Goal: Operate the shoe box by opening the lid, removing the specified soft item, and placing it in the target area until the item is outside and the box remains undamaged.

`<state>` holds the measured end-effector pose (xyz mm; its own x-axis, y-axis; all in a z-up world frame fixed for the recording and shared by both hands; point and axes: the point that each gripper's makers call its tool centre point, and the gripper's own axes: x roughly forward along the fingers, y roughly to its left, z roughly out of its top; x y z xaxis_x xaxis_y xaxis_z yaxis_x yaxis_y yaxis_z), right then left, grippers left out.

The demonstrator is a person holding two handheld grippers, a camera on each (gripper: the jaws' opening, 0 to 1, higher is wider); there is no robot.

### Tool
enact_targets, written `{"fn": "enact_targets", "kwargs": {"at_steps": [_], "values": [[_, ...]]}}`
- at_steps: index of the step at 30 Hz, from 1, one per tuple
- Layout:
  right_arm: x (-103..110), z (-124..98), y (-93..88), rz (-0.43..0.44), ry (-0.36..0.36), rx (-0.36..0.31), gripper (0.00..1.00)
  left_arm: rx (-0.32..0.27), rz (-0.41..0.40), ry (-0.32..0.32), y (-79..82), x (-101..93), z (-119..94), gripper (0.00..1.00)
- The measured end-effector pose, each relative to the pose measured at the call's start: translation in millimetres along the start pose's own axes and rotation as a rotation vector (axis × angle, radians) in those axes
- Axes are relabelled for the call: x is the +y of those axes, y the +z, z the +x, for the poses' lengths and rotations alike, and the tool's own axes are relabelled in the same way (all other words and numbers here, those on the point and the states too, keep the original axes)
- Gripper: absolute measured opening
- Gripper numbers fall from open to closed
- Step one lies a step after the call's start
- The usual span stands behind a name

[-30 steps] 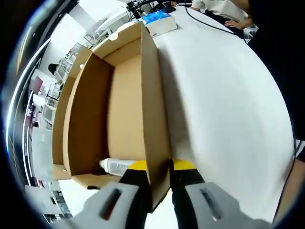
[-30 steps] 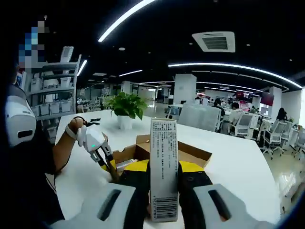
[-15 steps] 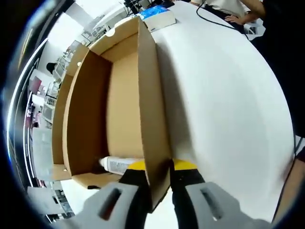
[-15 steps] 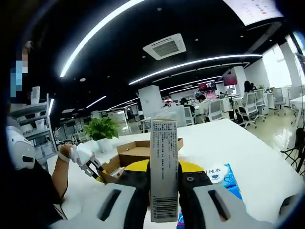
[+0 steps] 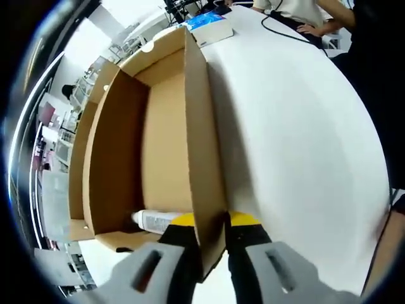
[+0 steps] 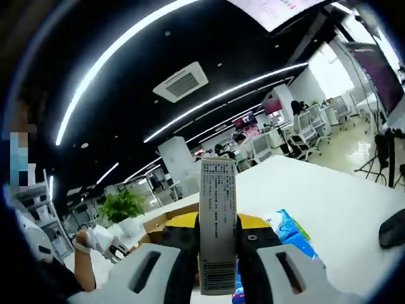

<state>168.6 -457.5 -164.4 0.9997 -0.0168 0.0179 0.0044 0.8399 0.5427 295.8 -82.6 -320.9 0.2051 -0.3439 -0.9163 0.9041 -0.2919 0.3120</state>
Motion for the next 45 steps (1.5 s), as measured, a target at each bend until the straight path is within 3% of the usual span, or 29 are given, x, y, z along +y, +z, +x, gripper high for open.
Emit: {"fn": "enact_targets", "kwargs": {"at_steps": [3,6,9,12,15,18,21,24,27,28,32,45], "values": [[-7.9,2.5,-11.9,0.115,0.007,0.020,0.20,-0.002,-0.002,-0.001,2.1,-3.0,-1.2,0.13],[-16.5,4.5,-22.1,0.029,-0.035,0.063,0.20,0.000,-0.003,-0.001,3.0,-3.9,-1.3,0.13],[-16.3,6.2,-23.6,0.102,-0.031,0.042,0.20,-0.001,-0.001,0.000,3.8,-4.7,-1.5,0.13],[-20.6,6.1,-20.2,0.103,-0.053,-0.004,0.20,-0.003,0.002,0.000,4.5,-5.3,-1.7,0.13],[-23.8,9.5,-28.6,0.148,-0.069,-0.015,0.20,-0.008,0.005,0.000,5.7,-5.9,-1.7,0.13],[-26.4,15.8,-43.0,0.110,-0.081,0.040,0.20,-0.019,0.002,-0.002,7.0,-5.9,-2.4,0.13],[-26.4,22.9,-43.3,0.143,-0.061,0.030,0.20,-0.028,0.000,-0.002,7.9,-5.6,-2.1,0.12],[-37.7,24.2,-47.6,0.044,-0.119,0.065,0.20,-0.027,0.001,-0.002,8.0,-5.4,-1.9,0.12],[-41.2,23.9,-48.2,0.040,-0.118,0.080,0.20,-0.027,0.001,-0.003,8.0,-5.1,-1.7,0.12],[-42.4,25.1,-49.3,-0.006,-0.120,0.093,0.20,-0.027,0.001,-0.004,8.1,-5.1,-1.5,0.12],[-42.7,29.3,-47.8,-0.027,-0.125,0.095,0.20,0.002,0.000,-0.002,7.4,-5.1,-0.4,0.13],[-49.0,29.1,-46.5,-0.095,-0.140,0.112,0.22,0.012,-0.001,0.000,6.1,-4.9,-1.7,0.13]]}}
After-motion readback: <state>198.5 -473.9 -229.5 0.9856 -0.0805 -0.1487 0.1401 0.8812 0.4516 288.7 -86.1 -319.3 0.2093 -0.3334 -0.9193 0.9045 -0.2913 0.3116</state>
